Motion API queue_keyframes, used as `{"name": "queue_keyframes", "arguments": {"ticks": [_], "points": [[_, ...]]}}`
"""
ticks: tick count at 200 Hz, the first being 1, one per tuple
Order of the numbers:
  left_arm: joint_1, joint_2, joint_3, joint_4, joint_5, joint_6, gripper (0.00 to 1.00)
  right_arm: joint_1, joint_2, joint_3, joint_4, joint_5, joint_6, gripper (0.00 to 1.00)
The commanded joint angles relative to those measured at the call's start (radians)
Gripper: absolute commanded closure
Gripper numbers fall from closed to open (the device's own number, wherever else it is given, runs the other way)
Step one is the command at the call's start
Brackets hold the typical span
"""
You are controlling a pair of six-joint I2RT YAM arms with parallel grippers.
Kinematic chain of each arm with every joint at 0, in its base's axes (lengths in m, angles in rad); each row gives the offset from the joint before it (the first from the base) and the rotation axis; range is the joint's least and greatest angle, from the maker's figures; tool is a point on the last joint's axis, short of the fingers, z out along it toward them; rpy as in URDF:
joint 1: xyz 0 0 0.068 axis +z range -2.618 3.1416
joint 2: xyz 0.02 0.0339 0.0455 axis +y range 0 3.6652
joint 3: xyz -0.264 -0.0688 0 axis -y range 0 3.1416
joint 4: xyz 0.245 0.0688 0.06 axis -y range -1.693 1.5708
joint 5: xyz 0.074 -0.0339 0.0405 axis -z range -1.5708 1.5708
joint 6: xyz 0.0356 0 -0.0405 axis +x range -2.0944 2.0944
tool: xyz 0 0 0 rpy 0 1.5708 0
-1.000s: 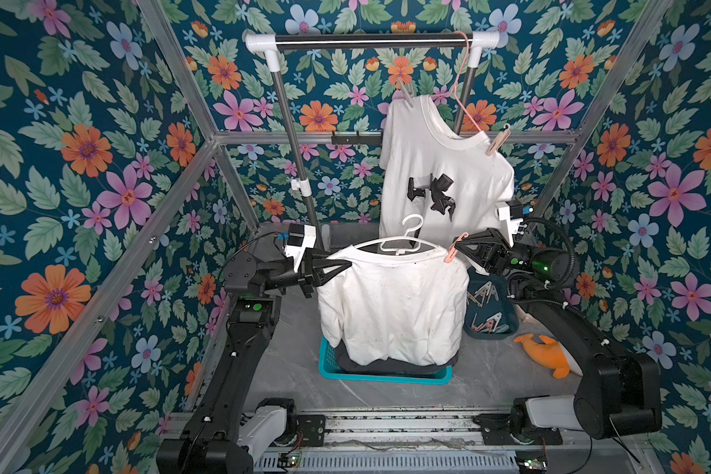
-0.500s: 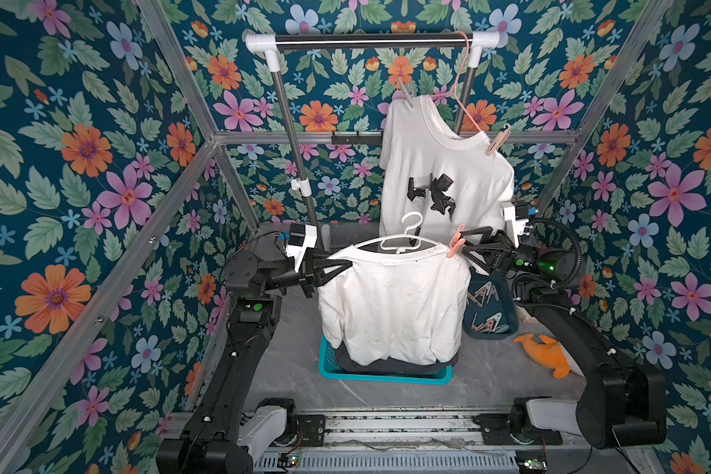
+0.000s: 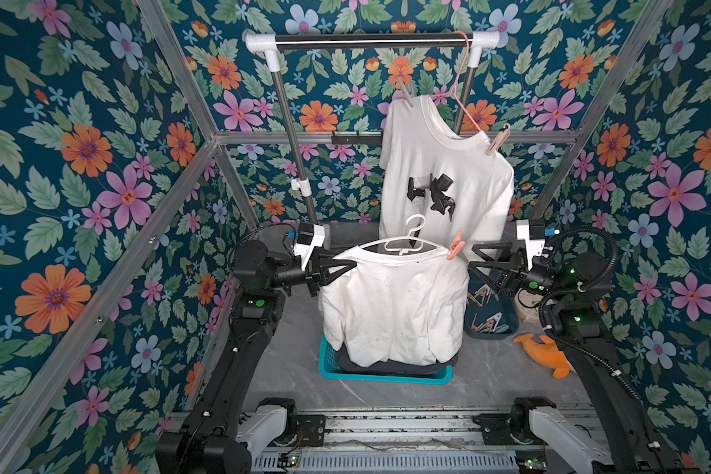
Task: Use clothespins to secure the t-shirt on both sides of the hanger
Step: Clamp the T-shirt on the hanger.
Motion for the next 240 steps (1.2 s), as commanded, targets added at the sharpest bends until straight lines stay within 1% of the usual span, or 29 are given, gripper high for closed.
{"name": "queue_keyframes", "arguments": {"ticks": [1, 35, 55, 68, 85, 98, 105, 142, 199, 209, 240], "points": [[-0.001, 0.005, 0.023, 0.041, 0.026, -0.017, 1.00, 0.001, 0.012, -0.011, -0.021, -0.049, -0.060, 0.27], [-0.001, 0.012, 0.049, 0.032, 0.056, -0.032, 1.00, 0.001, 0.043, -0.020, -0.017, -0.072, -0.086, 0.27], [-0.001, 0.012, 0.060, 0.014, 0.060, -0.025, 1.00, 0.001, 0.079, -0.027, 0.061, -0.118, -0.037, 0.30], [0.000, 0.017, 0.066, 0.013, 0.067, -0.029, 1.00, 0.001, 0.105, -0.031, 0.094, -0.131, -0.025, 0.35], [-0.001, 0.022, 0.075, 0.013, 0.075, -0.036, 1.00, 0.001, 0.127, -0.048, 0.172, -0.148, 0.023, 0.38], [0.000, 0.026, 0.081, 0.012, 0.076, -0.042, 1.00, 0.001, 0.136, -0.060, 0.237, -0.152, 0.063, 0.45], [-0.001, 0.029, 0.082, 0.012, 0.079, -0.043, 1.00, 0.005, 0.136, -0.063, 0.249, -0.153, 0.068, 0.46], [-0.001, 0.039, 0.090, 0.011, 0.079, -0.048, 1.00, 0.031, 0.136, -0.059, 0.200, -0.143, 0.022, 0.66], [-0.001, 0.053, 0.103, 0.011, 0.081, -0.058, 1.00, 0.035, 0.124, -0.067, 0.177, -0.122, -0.004, 0.88], [-0.001, 0.054, 0.105, 0.011, 0.083, -0.060, 1.00, 0.037, 0.124, -0.065, 0.178, -0.125, -0.003, 0.89], [-0.001, 0.060, 0.105, 0.008, 0.081, -0.062, 1.00, 0.046, 0.128, -0.054, 0.172, -0.134, 0.001, 0.89]]}}
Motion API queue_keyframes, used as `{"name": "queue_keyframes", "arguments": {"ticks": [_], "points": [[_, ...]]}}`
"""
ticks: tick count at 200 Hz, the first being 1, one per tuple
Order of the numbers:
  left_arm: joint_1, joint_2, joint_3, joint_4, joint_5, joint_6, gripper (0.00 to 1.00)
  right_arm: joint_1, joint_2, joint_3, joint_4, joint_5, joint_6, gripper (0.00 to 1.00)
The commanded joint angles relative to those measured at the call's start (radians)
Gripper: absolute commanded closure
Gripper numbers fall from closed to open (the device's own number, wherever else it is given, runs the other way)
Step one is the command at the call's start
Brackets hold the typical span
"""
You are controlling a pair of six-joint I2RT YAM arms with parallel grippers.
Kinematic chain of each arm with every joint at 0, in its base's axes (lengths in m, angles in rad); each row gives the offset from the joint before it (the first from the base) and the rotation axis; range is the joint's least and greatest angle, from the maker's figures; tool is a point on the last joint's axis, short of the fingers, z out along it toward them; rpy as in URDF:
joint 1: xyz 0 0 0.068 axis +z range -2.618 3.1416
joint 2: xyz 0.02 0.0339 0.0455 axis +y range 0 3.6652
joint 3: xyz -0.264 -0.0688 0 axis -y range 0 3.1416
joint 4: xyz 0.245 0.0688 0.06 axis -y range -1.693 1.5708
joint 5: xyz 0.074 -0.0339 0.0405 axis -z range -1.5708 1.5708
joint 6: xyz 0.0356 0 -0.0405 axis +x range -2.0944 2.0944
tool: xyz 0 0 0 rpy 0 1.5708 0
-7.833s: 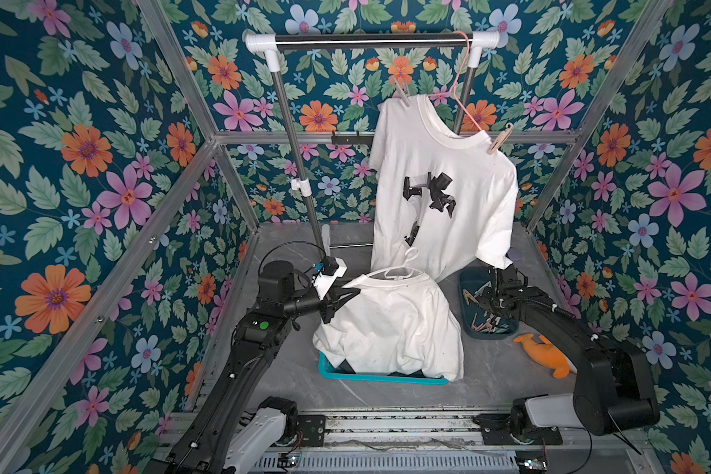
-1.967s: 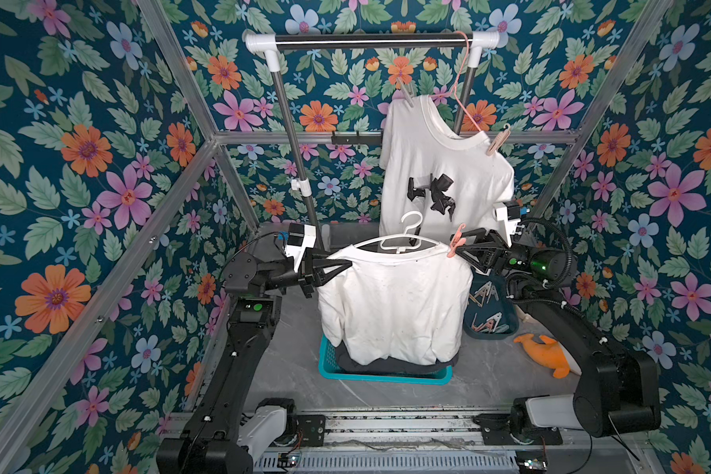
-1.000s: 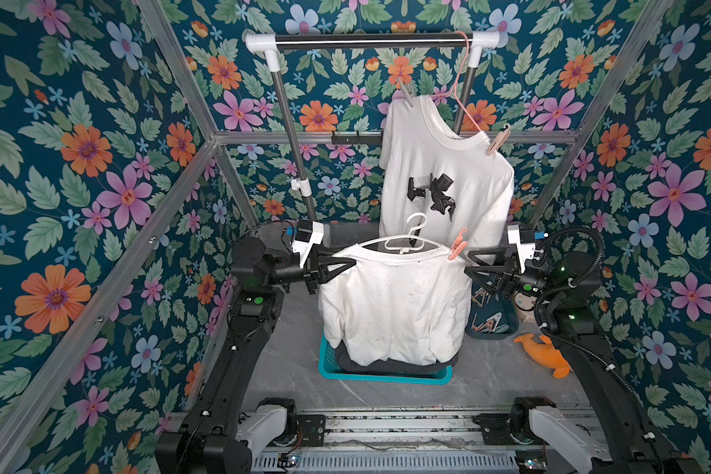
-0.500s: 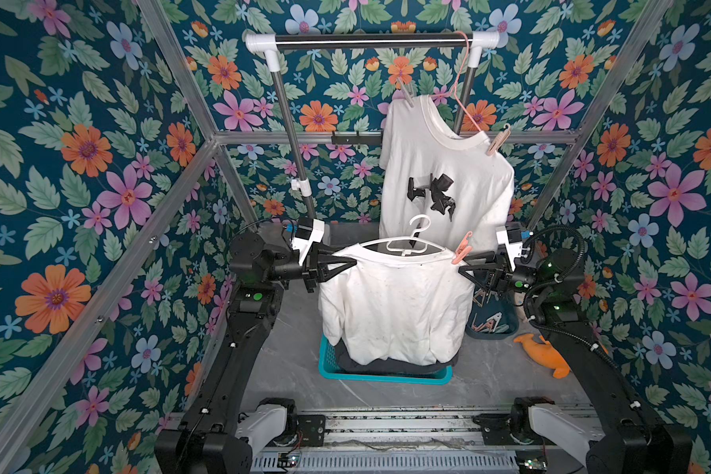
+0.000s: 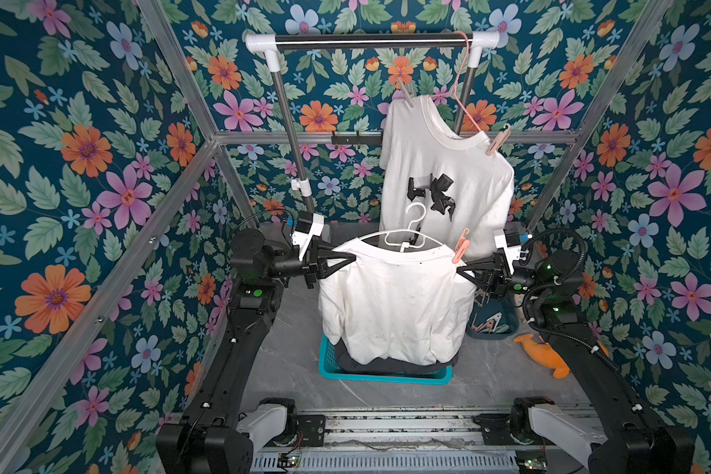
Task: Use clothespins to secure the t-shirt on both sides of the hanger
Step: Clamp the T-shirt on the hanger, then adjust the hanger.
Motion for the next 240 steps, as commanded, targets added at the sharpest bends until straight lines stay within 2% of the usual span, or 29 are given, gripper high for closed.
{"name": "queue_keyframes", "arguments": {"ticks": [1, 27, 47, 80, 94, 127, 157, 183, 191, 200, 211, 223, 240], "points": [[-0.001, 0.002, 0.005, 0.039, 0.017, 0.014, 1.00, 0.007, 0.003, 0.010, 0.002, 0.007, 0.014, 0.89], [-0.003, -0.001, 0.004, 0.032, 0.012, 0.016, 1.00, 0.012, 0.015, 0.011, 0.011, 0.007, 0.021, 1.00], [-0.002, -0.002, 0.005, -0.009, 0.004, 0.049, 1.00, 0.011, -0.002, 0.005, 0.015, 0.042, 0.022, 1.00], [-0.001, 0.001, 0.009, -0.067, -0.007, 0.088, 0.61, 0.008, -0.046, 0.013, -0.081, 0.115, -0.070, 1.00], [0.002, 0.004, 0.009, -0.079, -0.007, 0.093, 0.52, 0.000, -0.051, 0.018, -0.080, 0.105, -0.074, 1.00], [0.026, 0.009, 0.017, -0.090, 0.007, 0.095, 0.53, -0.028, -0.037, 0.013, -0.038, 0.052, -0.050, 1.00], [0.048, 0.022, 0.028, -0.098, 0.026, 0.096, 0.71, -0.041, -0.051, -0.006, -0.010, 0.070, -0.044, 1.00], [0.049, 0.032, 0.028, -0.102, 0.036, 0.089, 0.78, -0.043, -0.058, -0.009, -0.012, 0.079, -0.053, 1.00], [0.049, 0.030, 0.026, -0.108, 0.034, 0.089, 0.74, -0.042, -0.061, -0.010, -0.010, 0.081, -0.054, 1.00], [0.049, 0.028, 0.021, -0.112, 0.030, 0.089, 0.62, -0.043, -0.063, -0.011, -0.002, 0.080, -0.051, 1.00], [0.049, 0.026, 0.012, -0.113, 0.023, 0.088, 0.54, -0.043, -0.062, -0.008, 0.009, 0.078, -0.042, 1.00], [0.049, 0.027, 0.005, -0.113, 0.022, 0.083, 0.51, -0.044, -0.063, -0.006, 0.015, 0.082, -0.041, 1.00], [0.049, 0.027, 0.002, -0.114, 0.024, 0.083, 0.51, -0.043, -0.063, 0.000, 0.010, 0.080, -0.045, 1.00]]}}
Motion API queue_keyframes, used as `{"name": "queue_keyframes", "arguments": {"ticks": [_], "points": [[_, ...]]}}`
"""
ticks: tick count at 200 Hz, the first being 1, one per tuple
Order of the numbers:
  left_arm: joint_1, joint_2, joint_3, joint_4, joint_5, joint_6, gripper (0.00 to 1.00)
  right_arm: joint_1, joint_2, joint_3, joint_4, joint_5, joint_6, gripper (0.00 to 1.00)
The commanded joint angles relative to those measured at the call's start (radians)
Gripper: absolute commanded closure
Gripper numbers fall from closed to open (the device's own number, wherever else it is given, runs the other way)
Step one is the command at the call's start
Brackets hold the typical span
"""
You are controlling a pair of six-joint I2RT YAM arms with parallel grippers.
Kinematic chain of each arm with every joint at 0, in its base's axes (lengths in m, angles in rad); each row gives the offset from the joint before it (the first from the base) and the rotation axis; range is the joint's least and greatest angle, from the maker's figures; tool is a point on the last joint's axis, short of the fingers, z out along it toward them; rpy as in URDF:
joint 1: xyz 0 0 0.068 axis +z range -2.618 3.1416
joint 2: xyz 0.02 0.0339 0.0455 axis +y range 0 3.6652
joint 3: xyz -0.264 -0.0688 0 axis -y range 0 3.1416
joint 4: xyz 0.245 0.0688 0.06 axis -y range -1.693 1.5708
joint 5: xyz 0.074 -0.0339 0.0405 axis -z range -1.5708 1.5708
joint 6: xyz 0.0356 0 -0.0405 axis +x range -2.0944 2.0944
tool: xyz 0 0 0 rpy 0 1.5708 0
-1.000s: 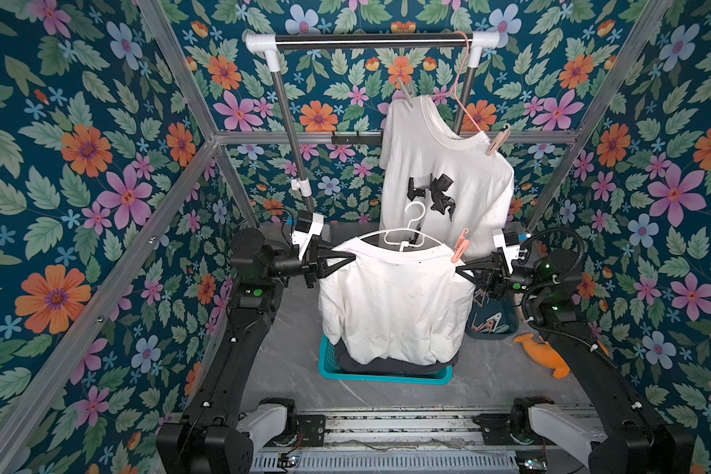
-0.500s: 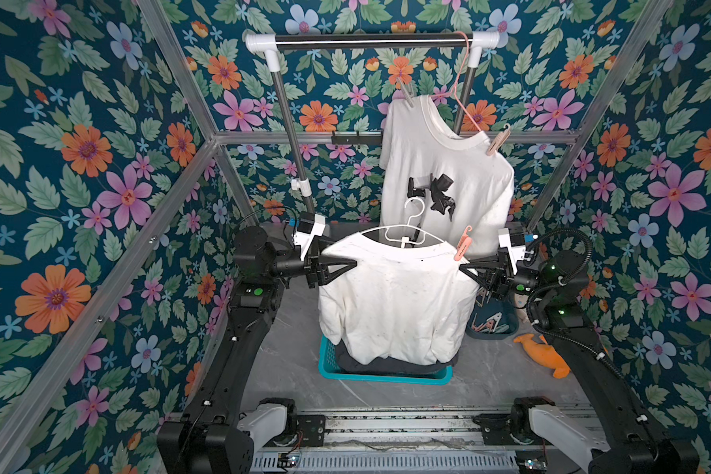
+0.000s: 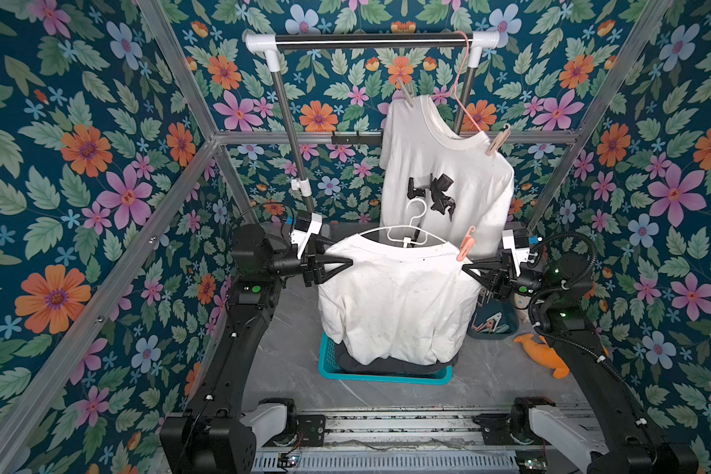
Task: Use clothespins to secure the t-shirt on both sides of the hanger
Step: Adjust the hanger.
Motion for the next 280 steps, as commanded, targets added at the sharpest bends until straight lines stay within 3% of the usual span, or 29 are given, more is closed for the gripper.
{"name": "queue_keyframes", "arguments": {"ticks": [1, 18, 34, 54, 72, 94, 132, 140, 146, 171, 177, 227, 280], "points": [[0.002, -0.002, -0.003, 0.008, 0.013, 0.003, 0.52, -0.001, -0.003, 0.010, 0.049, 0.028, 0.010, 1.00], [0.002, 0.004, 0.004, 0.009, 0.012, 0.003, 0.55, -0.001, -0.001, 0.010, 0.058, 0.021, 0.015, 1.00], [0.002, 0.016, 0.013, 0.009, 0.020, -0.002, 0.70, -0.001, -0.005, 0.007, 0.063, 0.024, 0.015, 1.00], [0.001, 0.020, 0.017, 0.010, 0.024, -0.004, 0.76, -0.001, -0.005, 0.005, 0.075, 0.024, 0.024, 1.00], [0.000, 0.026, 0.021, 0.010, 0.028, -0.005, 0.90, -0.001, -0.004, 0.001, 0.088, 0.033, 0.027, 1.00], [-0.001, 0.030, 0.026, 0.010, 0.027, -0.007, 1.00, 0.000, 0.001, 0.004, 0.098, 0.038, 0.030, 1.00], [-0.002, 0.022, 0.022, 0.016, -0.010, -0.007, 1.00, -0.002, 0.008, 0.008, 0.028, 0.084, 0.016, 1.00], [-0.003, 0.018, 0.020, 0.016, -0.030, -0.002, 1.00, -0.001, 0.007, 0.015, -0.014, 0.112, 0.011, 0.72], [-0.002, 0.013, 0.015, 0.012, -0.053, 0.002, 1.00, -0.001, 0.006, 0.023, -0.057, 0.125, -0.005, 0.58], [-0.002, 0.000, 0.016, -0.065, -0.132, 0.073, 1.00, -0.001, -0.010, 0.039, -0.212, 0.194, -0.031, 0.23], [-0.003, -0.003, 0.019, -0.100, -0.150, 0.104, 1.00, -0.001, -0.017, 0.044, -0.259, 0.223, -0.043, 0.18], [-0.003, -0.021, -0.023, -0.136, -0.220, 0.147, 1.00, 0.000, -0.111, -0.030, -0.420, 0.402, -0.017, 0.14], [-0.003, -0.118, -0.061, -0.154, -0.349, 0.164, 1.00, 0.000, -0.216, -0.151, -0.610, 0.763, 0.020, 0.20]]}}
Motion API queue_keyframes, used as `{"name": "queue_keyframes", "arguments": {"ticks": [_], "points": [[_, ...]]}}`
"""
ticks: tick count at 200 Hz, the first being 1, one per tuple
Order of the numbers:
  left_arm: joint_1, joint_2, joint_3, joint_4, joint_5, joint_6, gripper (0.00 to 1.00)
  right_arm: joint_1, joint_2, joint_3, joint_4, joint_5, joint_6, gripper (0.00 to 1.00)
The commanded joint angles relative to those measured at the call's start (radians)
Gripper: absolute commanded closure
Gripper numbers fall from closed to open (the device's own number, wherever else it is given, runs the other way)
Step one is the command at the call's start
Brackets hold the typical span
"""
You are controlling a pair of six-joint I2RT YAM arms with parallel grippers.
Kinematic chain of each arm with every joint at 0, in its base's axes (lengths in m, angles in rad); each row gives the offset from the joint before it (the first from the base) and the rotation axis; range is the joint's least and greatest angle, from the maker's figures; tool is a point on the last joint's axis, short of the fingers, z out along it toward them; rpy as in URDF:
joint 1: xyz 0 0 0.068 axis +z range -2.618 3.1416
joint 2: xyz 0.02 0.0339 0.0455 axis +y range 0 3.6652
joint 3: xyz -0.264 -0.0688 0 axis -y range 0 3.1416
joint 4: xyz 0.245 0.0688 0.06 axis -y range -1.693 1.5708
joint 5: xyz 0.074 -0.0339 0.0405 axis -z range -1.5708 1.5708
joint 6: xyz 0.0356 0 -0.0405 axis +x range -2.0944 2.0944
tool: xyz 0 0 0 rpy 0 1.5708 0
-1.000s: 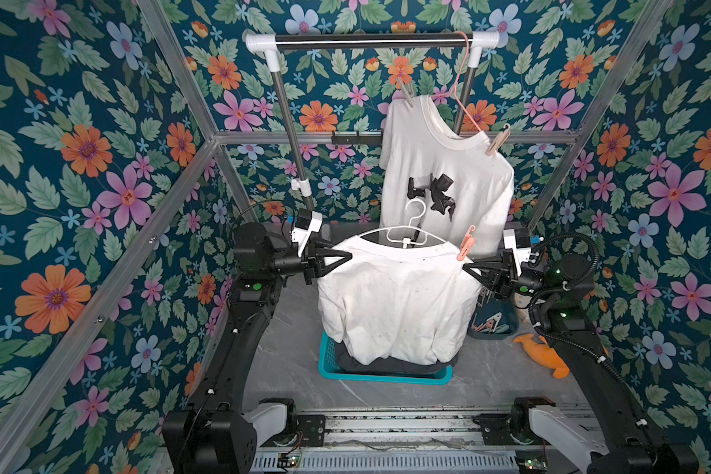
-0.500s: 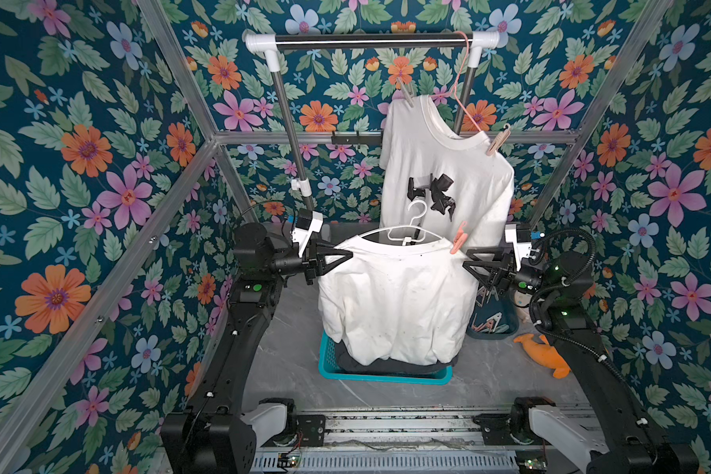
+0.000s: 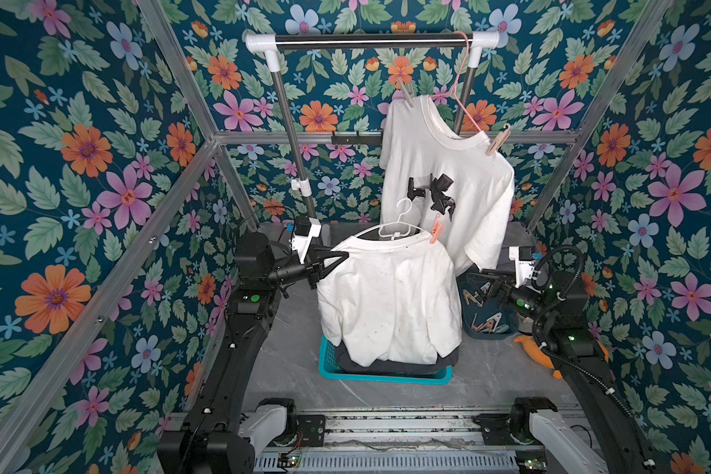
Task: Use clothespins to secure the t-shirt on both sides of the hanger
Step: Adjust the hanger, then move the clothespin to the storage box.
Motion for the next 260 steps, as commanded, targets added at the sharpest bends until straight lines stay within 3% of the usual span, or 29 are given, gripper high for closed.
{"name": "queue_keyframes", "arguments": {"ticks": [1, 56, 96, 144, 198, 260], "points": [[0.001, -0.028, 0.005, 0.008, -0.094, 0.027, 1.00, 0.001, -0.022, -0.034, -0.112, 0.209, 0.034, 0.20], [0.001, -0.117, -0.002, -0.083, -0.298, 0.059, 1.00, 0.000, 0.025, -0.058, -0.252, 0.495, 0.089, 0.27], [0.001, -0.175, 0.016, -0.141, -0.396, 0.106, 1.00, 0.001, 0.182, -0.042, -0.255, 0.527, 0.095, 0.28], [0.001, -0.229, -0.069, -0.025, -0.327, 0.087, 1.00, 0.000, 0.351, 0.035, -0.375, 0.550, 0.135, 0.29], [0.001, -0.146, -0.072, 0.075, -0.214, 0.096, 1.00, 0.002, 0.494, 0.093, -0.518, 0.571, 0.160, 0.26], [0.002, -0.109, -0.073, 0.113, -0.196, 0.109, 1.00, 0.055, 0.635, 0.166, -0.594, 0.528, 0.166, 0.29]]}}
